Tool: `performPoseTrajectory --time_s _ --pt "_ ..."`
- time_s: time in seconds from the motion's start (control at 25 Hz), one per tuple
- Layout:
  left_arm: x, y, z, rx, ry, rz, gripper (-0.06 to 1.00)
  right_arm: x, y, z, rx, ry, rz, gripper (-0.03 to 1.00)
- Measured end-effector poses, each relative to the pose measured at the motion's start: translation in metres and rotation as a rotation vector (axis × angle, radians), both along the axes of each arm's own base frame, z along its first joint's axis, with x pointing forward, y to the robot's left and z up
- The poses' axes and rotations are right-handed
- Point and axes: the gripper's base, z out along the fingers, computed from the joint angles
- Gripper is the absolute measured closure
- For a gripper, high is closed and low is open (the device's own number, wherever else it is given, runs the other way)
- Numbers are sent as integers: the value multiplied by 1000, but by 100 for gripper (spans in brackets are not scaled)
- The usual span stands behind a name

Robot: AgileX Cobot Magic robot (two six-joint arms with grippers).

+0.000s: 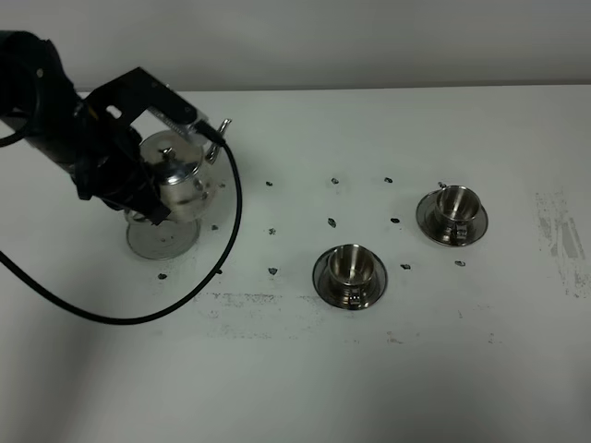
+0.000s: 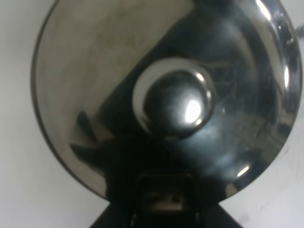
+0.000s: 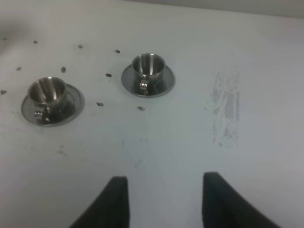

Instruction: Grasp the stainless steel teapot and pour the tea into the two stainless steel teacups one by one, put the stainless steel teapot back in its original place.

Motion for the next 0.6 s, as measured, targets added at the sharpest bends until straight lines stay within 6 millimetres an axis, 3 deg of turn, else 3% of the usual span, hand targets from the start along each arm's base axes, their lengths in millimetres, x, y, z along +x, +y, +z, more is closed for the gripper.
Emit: performPoseTrajectory --time_s 0.2,0.6 --pt "27 -40 8 -7 -50 -96 76 0 0 0 0 0 0 59" --pt "73 -131 -21 20 -76 -325 76 0 0 0 0 0 0 59"
